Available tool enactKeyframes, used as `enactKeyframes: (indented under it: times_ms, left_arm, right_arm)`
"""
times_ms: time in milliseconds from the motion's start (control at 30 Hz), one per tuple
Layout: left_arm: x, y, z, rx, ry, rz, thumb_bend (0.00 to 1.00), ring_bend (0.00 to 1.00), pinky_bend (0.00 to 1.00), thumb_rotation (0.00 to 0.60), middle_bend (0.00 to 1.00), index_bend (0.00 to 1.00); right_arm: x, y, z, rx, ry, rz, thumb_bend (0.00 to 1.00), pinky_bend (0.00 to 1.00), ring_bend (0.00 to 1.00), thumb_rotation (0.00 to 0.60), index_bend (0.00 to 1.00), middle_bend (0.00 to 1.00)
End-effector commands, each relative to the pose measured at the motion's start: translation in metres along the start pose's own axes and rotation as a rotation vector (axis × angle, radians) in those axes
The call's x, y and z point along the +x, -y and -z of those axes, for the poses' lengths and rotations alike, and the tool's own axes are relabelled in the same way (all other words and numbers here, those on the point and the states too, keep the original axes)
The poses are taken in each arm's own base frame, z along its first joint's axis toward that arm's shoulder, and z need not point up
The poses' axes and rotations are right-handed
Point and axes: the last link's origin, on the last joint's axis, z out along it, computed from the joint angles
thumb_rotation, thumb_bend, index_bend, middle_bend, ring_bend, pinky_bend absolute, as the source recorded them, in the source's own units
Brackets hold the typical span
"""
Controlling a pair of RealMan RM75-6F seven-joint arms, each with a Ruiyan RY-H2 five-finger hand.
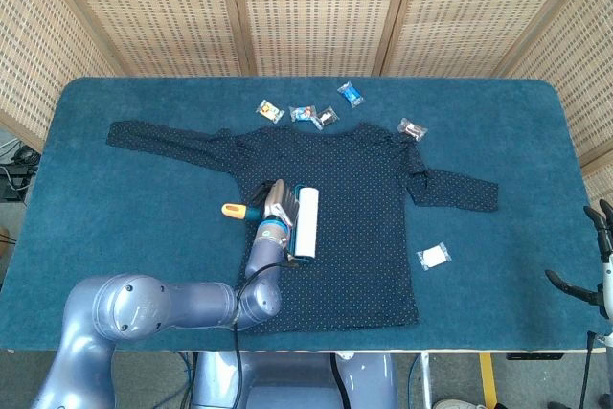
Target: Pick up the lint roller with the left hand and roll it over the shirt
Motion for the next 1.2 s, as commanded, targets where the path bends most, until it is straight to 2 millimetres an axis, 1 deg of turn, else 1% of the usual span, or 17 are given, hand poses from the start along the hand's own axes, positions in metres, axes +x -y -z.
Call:
enactKeyframes:
  times_ms: [33, 100, 200, 300, 433, 533, 567, 700, 900, 1033, 1200]
  left_arm:
    - [0.017, -0.011, 0.001, -0.006, -0.009, -0.002, 0.86, 0.63, 0.63, 0.6, 0.76, 0.89]
    - [0.023, -0.015, 0.001, -0.01, -0.011, -0.004, 0.86, 0.63, 0.63, 0.6, 0.76, 0.89]
    - [0.035, -0.027, 0.005, -0.019, -0.022, -0.03, 0.87, 0.63, 0.63, 0.6, 0.76, 0.89]
    - [0.036, -0.028, 0.006, -0.016, -0.018, -0.039, 0.87, 0.63, 0.63, 0.6, 0.76, 0.89]
    - [0.03, -0.022, 0.008, -0.014, -0.005, -0.032, 0.87, 0.63, 0.63, 0.6, 0.76, 0.89]
    - [0.019, -0.012, 0.01, 0.003, 0.013, -0.042, 0.87, 0.63, 0.63, 0.6, 0.76, 0.89]
    - [0.005, 0.0, 0.008, 0.028, 0.046, -0.037, 0.87, 0.63, 0.63, 0.6, 0.76, 0.89]
    - [-0.018, 0.018, 0.012, 0.037, 0.068, -0.034, 0.87, 0.63, 0.63, 0.6, 0.76, 0.89]
    - [-0.047, 0.036, 0.014, 0.046, 0.099, -0.016, 0.87, 0.63, 0.63, 0.6, 0.76, 0.89]
    - [-0.074, 0.052, 0.015, 0.062, 0.136, -0.005, 0.87, 0.63, 0.63, 0.6, 0.76, 0.89]
    - [-0.092, 0.061, 0.016, 0.058, 0.143, 0.013, 0.87, 0.63, 0.63, 0.6, 0.76, 0.89]
  right_arm:
    - [0.0, 0.0, 0.0, 0.002, 0.002, -0.002, 0.11, 0.0, 0.0, 0.6, 0.13, 0.0]
    - [0.0, 0.0, 0.0, 0.001, 0.002, -0.003, 0.11, 0.0, 0.0, 0.6, 0.13, 0.0]
    - [-0.001, -0.001, 0.0, -0.003, 0.009, -0.008, 0.11, 0.0, 0.0, 0.6, 0.13, 0.0]
    - [-0.002, -0.002, 0.0, -0.007, 0.013, -0.01, 0.11, 0.0, 0.0, 0.6, 0.13, 0.0]
    - [-0.002, -0.003, 0.0, -0.007, 0.016, -0.006, 0.11, 0.0, 0.0, 0.6, 0.13, 0.0]
    - [-0.002, -0.001, 0.001, -0.002, 0.015, -0.003, 0.11, 0.0, 0.0, 0.6, 0.13, 0.0]
    - [-0.001, 0.0, 0.001, 0.006, 0.011, -0.001, 0.11, 0.0, 0.0, 0.6, 0.13, 0.0]
    - [-0.002, 0.003, 0.003, 0.013, 0.011, 0.005, 0.11, 0.0, 0.0, 0.6, 0.13, 0.0]
    - [-0.003, 0.006, 0.004, 0.024, 0.012, 0.009, 0.11, 0.0, 0.0, 0.6, 0.13, 0.0]
    - [-0.003, 0.009, 0.005, 0.036, 0.012, 0.016, 0.11, 0.0, 0.0, 0.6, 0.13, 0.0]
    - [-0.003, 0.012, 0.006, 0.043, 0.008, 0.017, 0.11, 0.0, 0.0, 0.6, 0.13, 0.0]
